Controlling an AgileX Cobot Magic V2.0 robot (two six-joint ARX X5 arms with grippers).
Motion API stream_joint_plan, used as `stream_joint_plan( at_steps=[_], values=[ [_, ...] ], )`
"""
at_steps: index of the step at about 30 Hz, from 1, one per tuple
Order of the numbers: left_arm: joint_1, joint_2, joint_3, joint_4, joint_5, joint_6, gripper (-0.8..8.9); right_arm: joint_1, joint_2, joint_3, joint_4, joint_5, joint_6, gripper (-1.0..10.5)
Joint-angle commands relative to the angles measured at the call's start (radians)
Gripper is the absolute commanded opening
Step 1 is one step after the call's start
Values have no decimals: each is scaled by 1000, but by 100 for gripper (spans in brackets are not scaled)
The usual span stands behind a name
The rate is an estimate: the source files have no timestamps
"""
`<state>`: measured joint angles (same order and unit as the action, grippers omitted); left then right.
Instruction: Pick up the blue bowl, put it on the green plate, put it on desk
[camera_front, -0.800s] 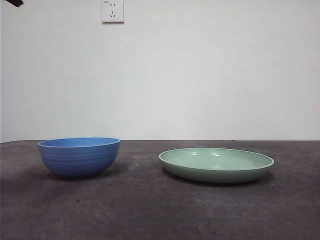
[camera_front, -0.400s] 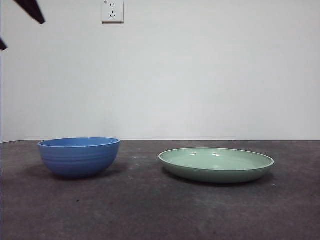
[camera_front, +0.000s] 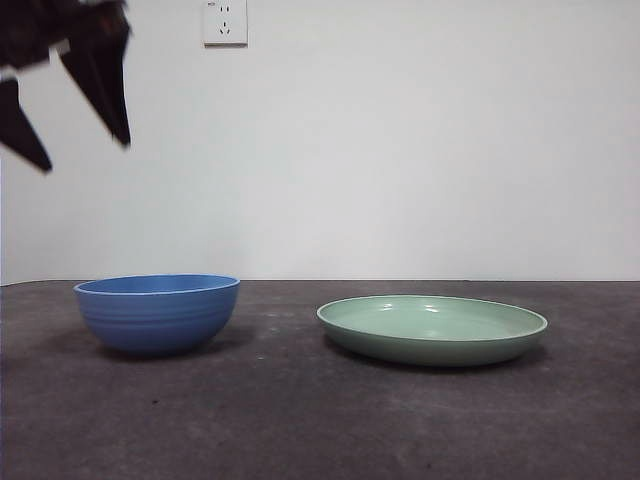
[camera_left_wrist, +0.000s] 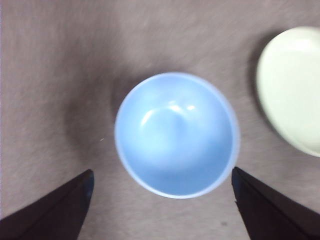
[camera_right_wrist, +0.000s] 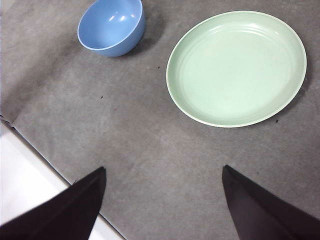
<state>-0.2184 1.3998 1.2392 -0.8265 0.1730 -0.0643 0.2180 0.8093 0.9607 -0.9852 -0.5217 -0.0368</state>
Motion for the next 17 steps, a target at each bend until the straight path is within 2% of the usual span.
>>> stream_joint_plan(
  at_steps=[1,17],
  values=[
    [-3,66,21,16,-16,24,435,5,6,20,5,0,6,371],
    [-3,335,21,135,-36,27,425,5,6,20,4,-1,6,371]
  ],
)
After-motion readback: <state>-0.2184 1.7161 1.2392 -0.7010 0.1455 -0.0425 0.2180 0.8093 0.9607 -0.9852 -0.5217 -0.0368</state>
